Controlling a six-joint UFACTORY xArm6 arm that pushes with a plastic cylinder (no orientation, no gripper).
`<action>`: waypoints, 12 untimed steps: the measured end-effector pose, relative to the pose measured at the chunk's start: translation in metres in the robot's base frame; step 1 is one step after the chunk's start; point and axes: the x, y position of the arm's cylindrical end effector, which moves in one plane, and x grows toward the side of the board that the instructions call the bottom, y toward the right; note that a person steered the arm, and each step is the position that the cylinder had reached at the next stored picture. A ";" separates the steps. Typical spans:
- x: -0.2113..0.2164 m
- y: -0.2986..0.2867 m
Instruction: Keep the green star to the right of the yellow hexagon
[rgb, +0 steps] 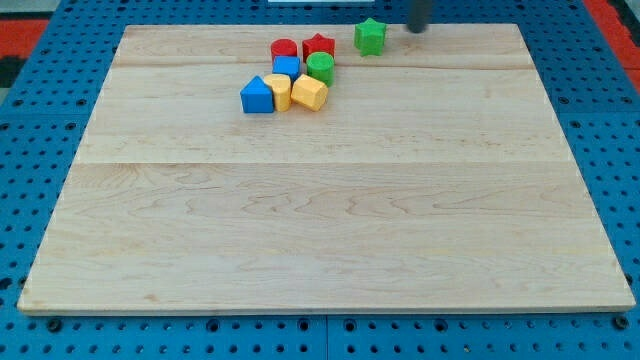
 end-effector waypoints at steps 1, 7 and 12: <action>0.000 -0.028; 0.001 -0.015; 0.141 -0.025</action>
